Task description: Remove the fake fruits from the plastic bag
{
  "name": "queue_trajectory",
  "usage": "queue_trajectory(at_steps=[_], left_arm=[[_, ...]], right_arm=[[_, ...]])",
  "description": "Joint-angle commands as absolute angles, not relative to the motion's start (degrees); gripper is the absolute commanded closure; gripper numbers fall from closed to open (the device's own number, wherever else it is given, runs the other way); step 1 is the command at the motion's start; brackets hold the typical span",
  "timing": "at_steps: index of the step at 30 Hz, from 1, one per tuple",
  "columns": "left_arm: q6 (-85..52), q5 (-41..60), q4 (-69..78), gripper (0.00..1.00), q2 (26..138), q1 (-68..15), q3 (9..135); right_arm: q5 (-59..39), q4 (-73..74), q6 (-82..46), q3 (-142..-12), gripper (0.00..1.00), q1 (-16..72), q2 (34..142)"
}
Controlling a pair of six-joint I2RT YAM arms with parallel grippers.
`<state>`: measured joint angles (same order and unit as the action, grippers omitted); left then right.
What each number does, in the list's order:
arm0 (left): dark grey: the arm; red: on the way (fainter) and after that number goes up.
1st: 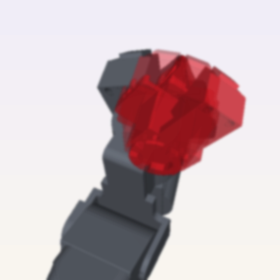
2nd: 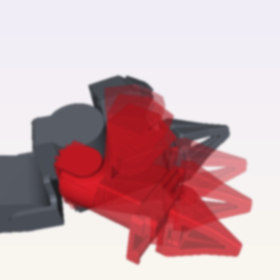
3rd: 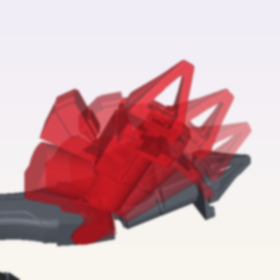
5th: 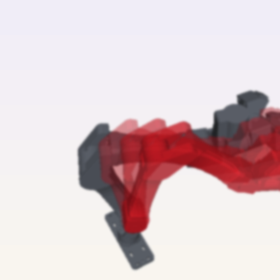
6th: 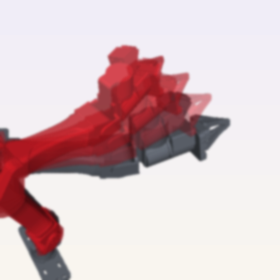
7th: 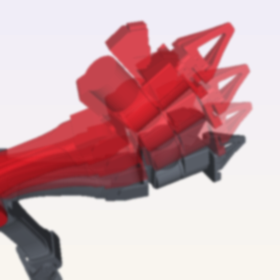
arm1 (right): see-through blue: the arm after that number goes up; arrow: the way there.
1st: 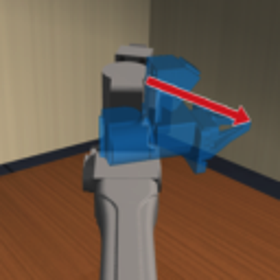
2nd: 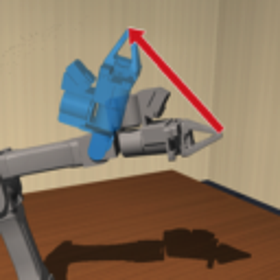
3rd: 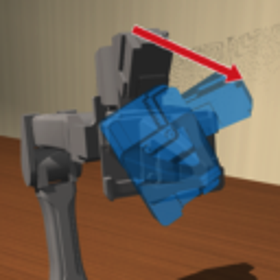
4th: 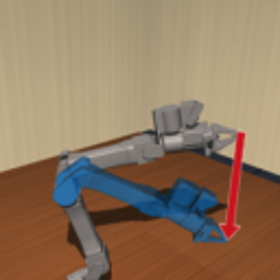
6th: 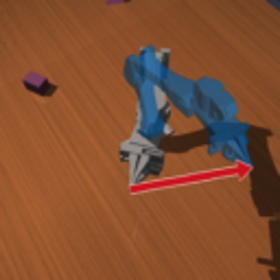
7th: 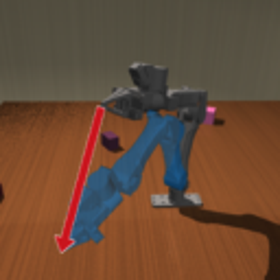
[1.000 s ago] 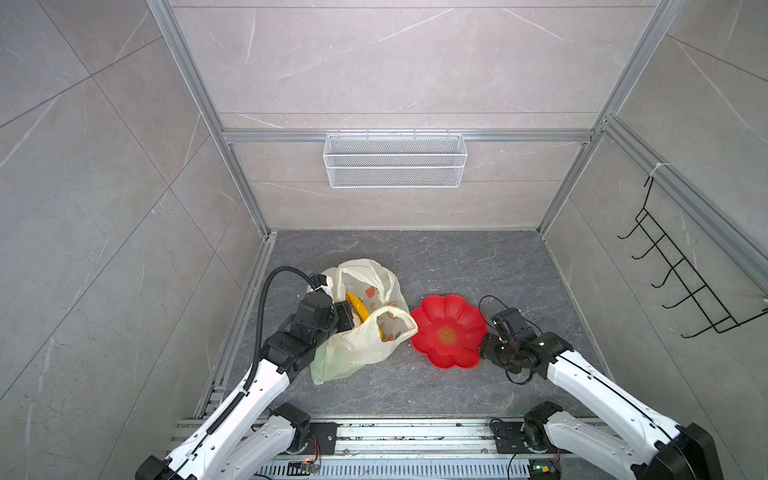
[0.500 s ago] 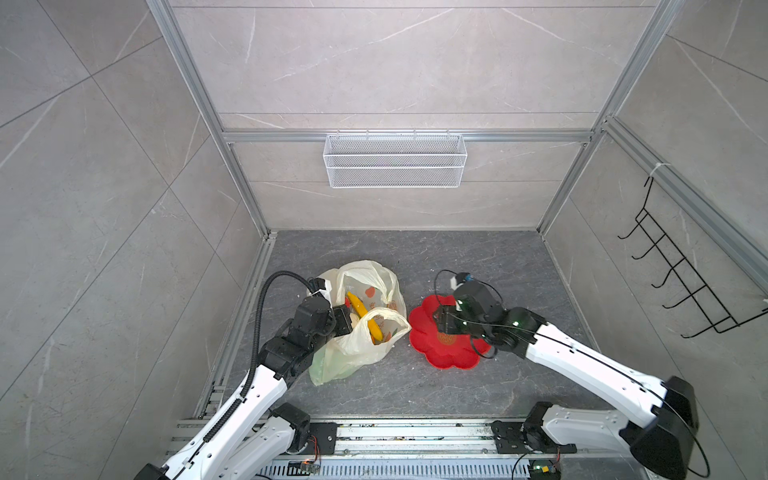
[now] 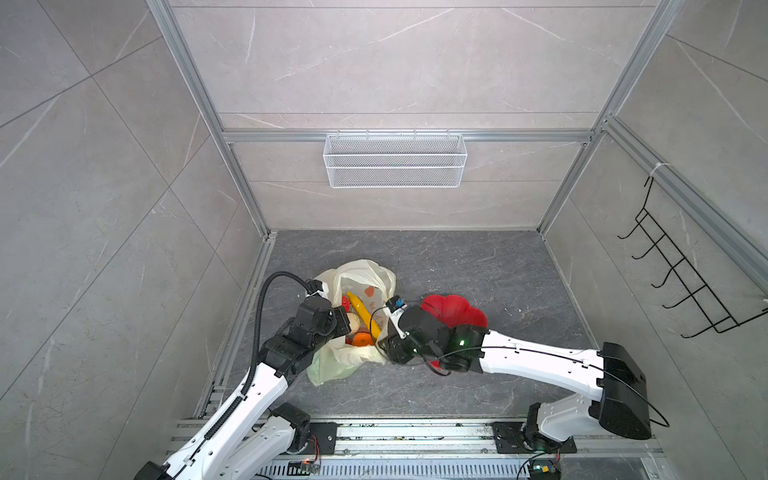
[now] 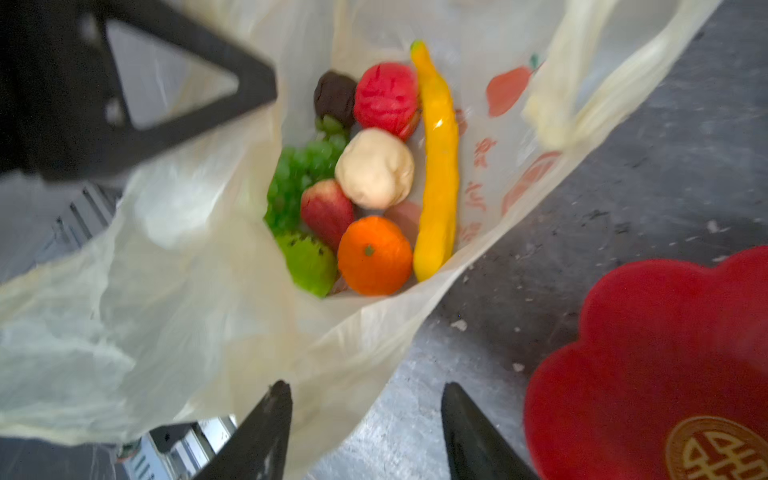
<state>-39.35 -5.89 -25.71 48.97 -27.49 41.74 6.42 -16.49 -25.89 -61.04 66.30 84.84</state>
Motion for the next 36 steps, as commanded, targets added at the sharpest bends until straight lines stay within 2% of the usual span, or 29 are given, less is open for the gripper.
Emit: queue_trajectory(at_steps=[1, 9, 17, 21, 29, 36], left_arm=[[-42.6, -4.0, -23.9, 1.00, 49.9, -25.4, 45.0], [-47.1, 9.9, -19.8, 1.00, 46.7, -18.1, 44.2], [-48.4, 16.3, -21.9, 1.00, 40.7, -11.8, 42.9], [-48.1, 17.1, -21.8, 1.00, 40.7, -11.6, 41.7], [-44.5, 16.4, -22.2, 1.00, 40.3, -11.5, 38.8], [-42.4, 19.5, -22.5, 1.00, 39.0, -11.8, 36.0]], right_arm=[[8.9, -13.4, -24.6, -58.4, 0.40, 68.9, 87.4], [18.5, -12.1, -30.4, -58.5, 0.49, 70.0, 96.0], [15.2, -5.8, -35.9, -55.9, 0.56, 70.0, 102.6], [16.5, -5.5, -37.1, -52.3, 0.56, 70.0, 96.4], [24.9, -15.1, -36.3, -51.9, 0.54, 68.9, 82.8], [23.9, -17.4, -33.8, -54.8, 0.48, 64.7, 75.4]])
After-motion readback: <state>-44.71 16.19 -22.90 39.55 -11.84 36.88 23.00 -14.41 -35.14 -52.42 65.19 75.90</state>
